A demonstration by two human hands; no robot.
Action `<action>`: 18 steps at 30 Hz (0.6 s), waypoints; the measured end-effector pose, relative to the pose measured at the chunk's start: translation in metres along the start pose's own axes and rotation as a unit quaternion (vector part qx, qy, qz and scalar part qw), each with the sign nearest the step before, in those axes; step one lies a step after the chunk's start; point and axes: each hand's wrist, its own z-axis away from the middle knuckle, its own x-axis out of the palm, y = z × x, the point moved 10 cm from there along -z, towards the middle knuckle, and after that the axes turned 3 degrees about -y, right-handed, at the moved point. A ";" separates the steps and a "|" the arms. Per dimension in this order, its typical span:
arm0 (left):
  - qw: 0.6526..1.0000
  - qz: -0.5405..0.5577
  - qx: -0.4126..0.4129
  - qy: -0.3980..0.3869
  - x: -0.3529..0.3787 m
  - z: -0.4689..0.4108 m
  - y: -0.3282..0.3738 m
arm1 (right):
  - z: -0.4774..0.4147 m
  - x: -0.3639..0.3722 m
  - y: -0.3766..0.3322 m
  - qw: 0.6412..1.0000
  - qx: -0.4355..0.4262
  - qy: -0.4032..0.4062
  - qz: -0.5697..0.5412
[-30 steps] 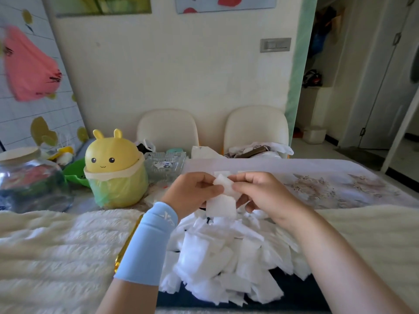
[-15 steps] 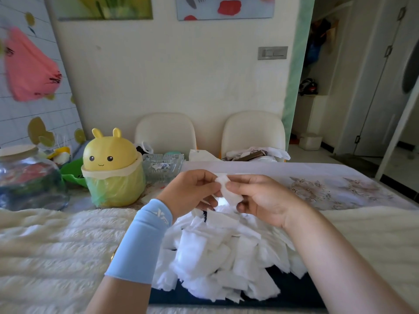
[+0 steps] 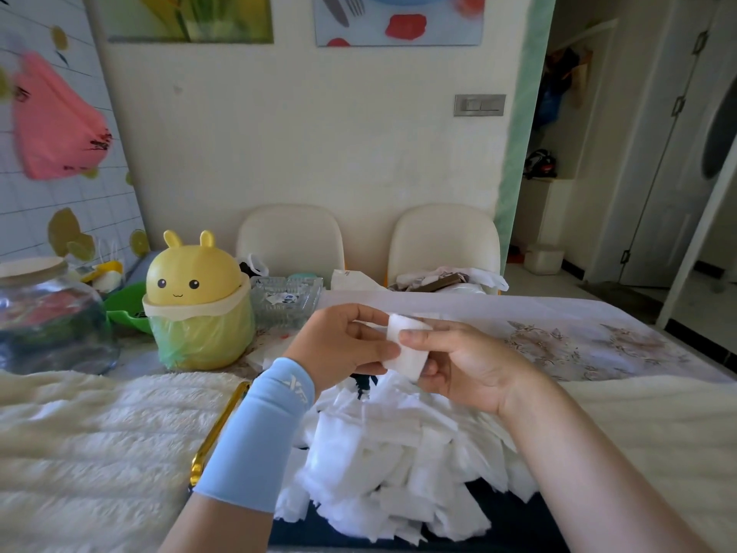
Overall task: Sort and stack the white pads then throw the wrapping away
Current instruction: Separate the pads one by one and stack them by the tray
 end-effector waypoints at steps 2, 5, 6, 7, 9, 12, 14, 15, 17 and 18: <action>1.000 -0.004 0.007 0.001 -0.001 -0.002 0.000 | 0.000 -0.003 0.001 1.000 0.009 0.003 0.027; 1.000 0.004 -0.002 -0.012 0.001 -0.002 -0.004 | 0.000 -0.018 -0.003 0.993 -0.006 0.072 0.088; 1.000 0.008 -0.010 -0.022 0.003 -0.002 -0.006 | 0.001 -0.021 -0.007 0.989 -0.018 0.097 0.111; 0.999 0.008 -0.016 -0.029 0.005 -0.001 -0.008 | 0.002 -0.023 -0.010 0.984 -0.033 0.116 0.132; 1.000 0.001 -0.014 -0.013 0.002 -0.001 -0.008 | 0.004 -0.021 -0.017 0.972 -0.060 0.139 0.181; 0.997 0.019 -0.012 0.070 -0.020 -0.001 -0.010 | 0.007 -0.020 -0.031 0.922 -0.093 0.170 0.336; 0.992 0.040 -0.019 0.115 -0.034 0.000 -0.012 | 0.009 -0.010 -0.036 0.879 -0.094 0.142 0.446; 0.991 0.053 -0.022 0.123 -0.038 0.001 -0.013 | 0.009 0.001 -0.031 0.867 -0.076 0.094 0.483; 0.989 0.067 -0.025 0.129 -0.042 0.003 -0.013 | 0.011 0.024 -0.008 0.841 -0.002 -0.016 0.540; 0.989 0.062 -0.024 0.131 -0.043 0.004 -0.012 | 0.013 0.032 0.003 0.821 0.029 -0.048 0.568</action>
